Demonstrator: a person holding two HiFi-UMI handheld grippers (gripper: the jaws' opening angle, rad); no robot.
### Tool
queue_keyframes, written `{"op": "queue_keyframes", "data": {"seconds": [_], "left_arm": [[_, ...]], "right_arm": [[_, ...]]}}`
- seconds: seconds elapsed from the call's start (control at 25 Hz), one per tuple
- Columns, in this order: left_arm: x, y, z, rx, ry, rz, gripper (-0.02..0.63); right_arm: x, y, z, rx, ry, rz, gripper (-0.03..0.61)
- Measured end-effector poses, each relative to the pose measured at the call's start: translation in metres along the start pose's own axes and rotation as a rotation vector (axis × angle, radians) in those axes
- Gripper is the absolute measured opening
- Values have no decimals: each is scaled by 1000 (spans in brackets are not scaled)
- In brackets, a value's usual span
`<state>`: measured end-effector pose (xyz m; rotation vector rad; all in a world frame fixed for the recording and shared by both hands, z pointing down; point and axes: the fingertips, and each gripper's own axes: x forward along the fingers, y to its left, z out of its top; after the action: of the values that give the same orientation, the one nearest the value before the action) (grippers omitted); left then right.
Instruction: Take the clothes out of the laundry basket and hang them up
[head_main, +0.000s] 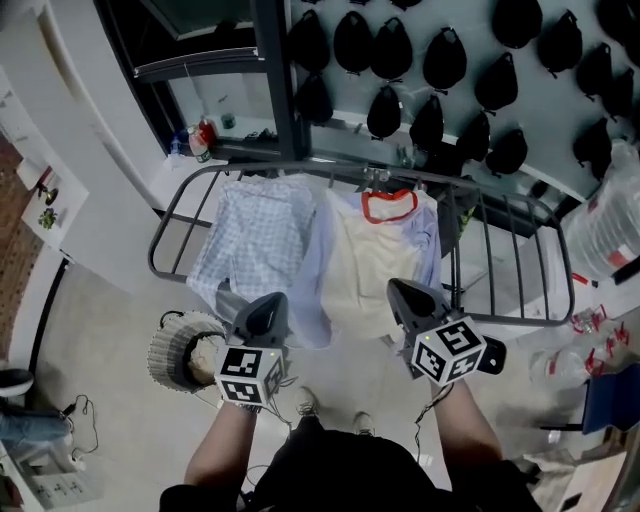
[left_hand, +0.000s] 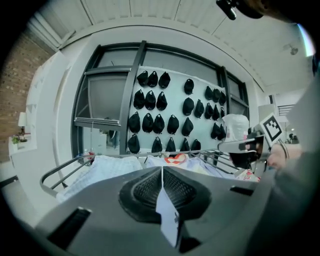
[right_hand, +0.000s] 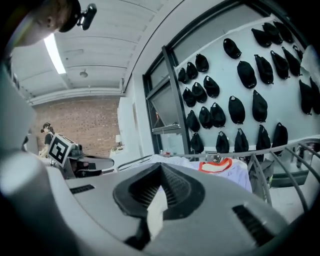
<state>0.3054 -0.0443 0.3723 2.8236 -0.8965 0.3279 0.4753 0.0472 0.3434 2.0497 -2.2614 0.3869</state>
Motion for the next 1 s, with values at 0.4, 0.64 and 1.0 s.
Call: {"op": "queue_keyframes", "data": {"seconds": [0.4,0.64,1.0], "left_arm": [[-84,-56,-30,-16,23,205,11],[-143,-65,-64,-57,59,342,11],[-260,-13,-94,-121,60,539,11]], "right_arm": [[-43,38,-14,-9,4,243,6],[-46,76,-43,4,56,380,6],[-23,194,-63,-8,106,546,6]]}}
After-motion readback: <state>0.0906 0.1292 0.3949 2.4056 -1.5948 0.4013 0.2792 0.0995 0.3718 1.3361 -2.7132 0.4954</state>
